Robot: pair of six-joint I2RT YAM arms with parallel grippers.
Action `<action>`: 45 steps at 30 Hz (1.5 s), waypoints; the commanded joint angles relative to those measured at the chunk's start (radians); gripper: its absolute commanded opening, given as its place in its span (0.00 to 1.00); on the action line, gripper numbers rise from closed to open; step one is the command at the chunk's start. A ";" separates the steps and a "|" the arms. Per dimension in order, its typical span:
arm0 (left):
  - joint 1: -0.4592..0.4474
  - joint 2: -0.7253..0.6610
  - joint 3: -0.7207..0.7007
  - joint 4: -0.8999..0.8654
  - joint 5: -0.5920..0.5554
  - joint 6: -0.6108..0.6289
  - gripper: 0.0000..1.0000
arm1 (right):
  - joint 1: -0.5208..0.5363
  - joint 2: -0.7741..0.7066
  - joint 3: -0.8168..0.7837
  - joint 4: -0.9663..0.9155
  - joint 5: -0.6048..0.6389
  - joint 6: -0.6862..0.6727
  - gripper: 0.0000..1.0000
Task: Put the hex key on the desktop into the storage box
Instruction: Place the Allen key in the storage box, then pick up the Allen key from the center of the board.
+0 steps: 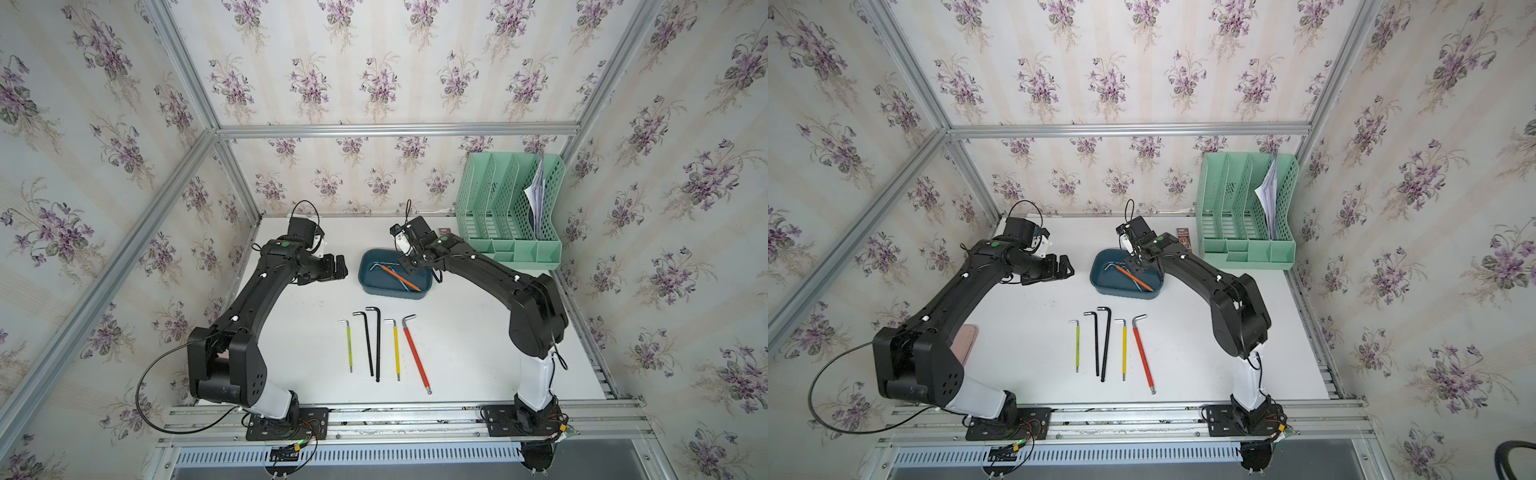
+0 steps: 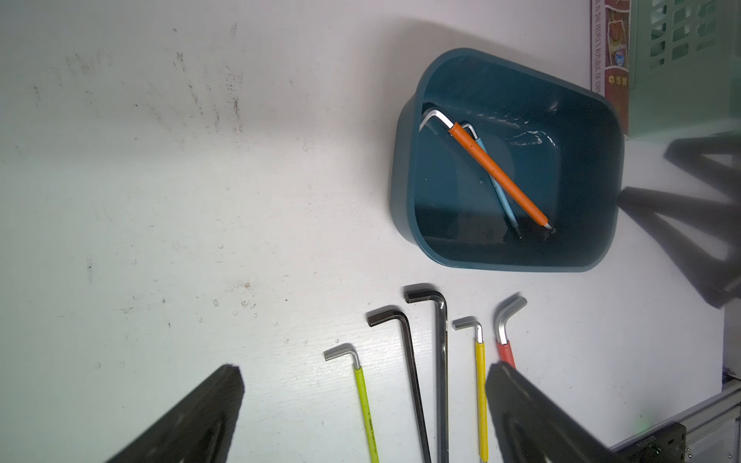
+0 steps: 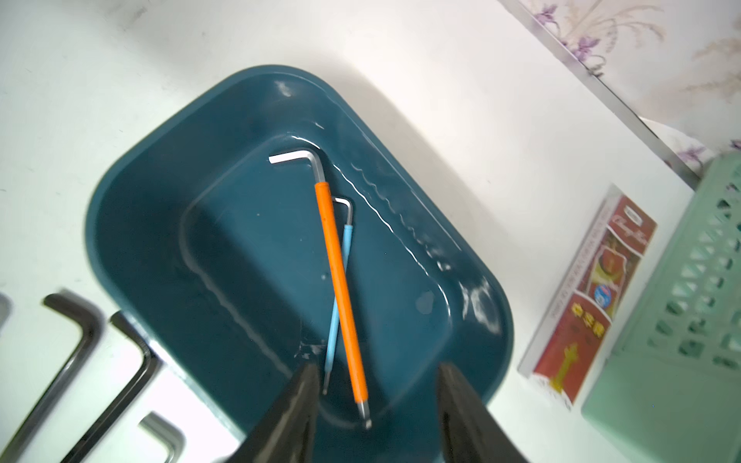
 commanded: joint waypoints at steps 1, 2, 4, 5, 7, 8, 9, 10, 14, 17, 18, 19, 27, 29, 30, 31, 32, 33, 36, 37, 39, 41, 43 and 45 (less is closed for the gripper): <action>0.001 -0.005 -0.007 0.032 0.028 -0.003 0.99 | 0.000 -0.104 -0.091 0.060 0.018 0.088 0.56; 0.001 -0.004 -0.005 0.035 0.028 -0.002 0.99 | 0.000 -0.138 -0.117 0.063 0.022 0.105 0.56; 0.001 0.002 -0.003 0.035 0.068 -0.002 0.99 | 0.000 -0.210 -0.180 0.067 0.028 0.148 0.56; 0.001 0.004 -0.003 0.034 0.072 -0.001 0.99 | 0.000 -0.245 -0.211 0.075 0.028 0.174 0.58; 0.001 0.004 -0.004 0.032 0.072 0.000 0.99 | -0.006 -0.319 -0.305 0.115 -0.024 0.265 0.62; 0.000 0.004 -0.006 0.034 0.072 0.000 0.99 | -0.008 -0.346 -0.346 0.129 -0.065 0.294 0.62; 0.001 0.002 -0.009 0.039 0.069 -0.001 0.99 | -0.007 -0.370 -0.386 0.138 -0.099 0.327 0.62; 0.001 0.004 -0.011 0.040 0.071 -0.002 0.99 | -0.008 -0.388 -0.422 0.139 -0.122 0.360 0.62; 0.001 0.014 -0.006 0.035 0.079 -0.002 0.99 | -0.008 -0.448 -0.528 0.125 -0.161 0.458 0.59; 0.000 0.015 -0.010 0.038 0.088 -0.001 0.99 | -0.007 -0.476 -0.603 0.125 -0.234 0.496 0.57; 0.000 0.016 -0.010 0.040 0.091 0.000 0.99 | -0.006 -0.478 -0.625 0.125 -0.252 0.506 0.56; 0.000 0.016 -0.010 0.041 0.092 0.002 0.99 | -0.005 -0.479 -0.650 0.126 -0.256 0.520 0.55; 0.000 0.024 -0.007 0.038 0.093 0.008 0.99 | 0.013 -0.489 -0.744 0.134 -0.269 0.572 0.53; 0.000 0.026 -0.003 0.037 0.092 0.008 0.99 | 0.017 -0.481 -0.739 0.116 -0.269 0.560 0.53; 0.000 0.028 -0.001 0.035 0.089 0.010 0.99 | 0.017 -0.475 -0.733 0.104 -0.259 0.560 0.53; 0.000 0.028 0.000 0.034 0.086 0.011 0.99 | 0.018 -0.469 -0.725 0.094 -0.253 0.560 0.53; 0.000 0.027 0.002 0.032 0.082 0.011 0.99 | 0.021 -0.463 -0.718 0.086 -0.250 0.560 0.53; 0.000 0.030 0.003 0.032 0.080 0.012 0.99 | 0.025 -0.459 -0.709 0.076 -0.242 0.561 0.52; 0.000 0.037 0.005 0.025 0.075 0.010 0.99 | 0.037 -0.453 -0.698 0.051 -0.194 0.583 0.52; 0.000 0.040 0.009 0.020 0.072 0.012 0.99 | 0.037 -0.450 -0.700 0.049 -0.175 0.591 0.52; 0.000 0.044 0.015 0.010 0.063 0.012 0.99 | 0.037 -0.436 -0.693 0.037 -0.147 0.604 0.52; 0.000 0.044 0.016 0.008 0.057 0.012 0.99 | 0.039 -0.425 -0.687 0.036 -0.162 0.610 0.51; 0.000 0.044 0.014 0.010 0.056 0.012 0.99 | 0.057 -0.422 -0.681 0.051 -0.191 0.617 0.50; 0.000 0.045 0.016 0.009 0.055 0.012 0.99 | 0.084 -0.417 -0.672 0.060 -0.203 0.623 0.50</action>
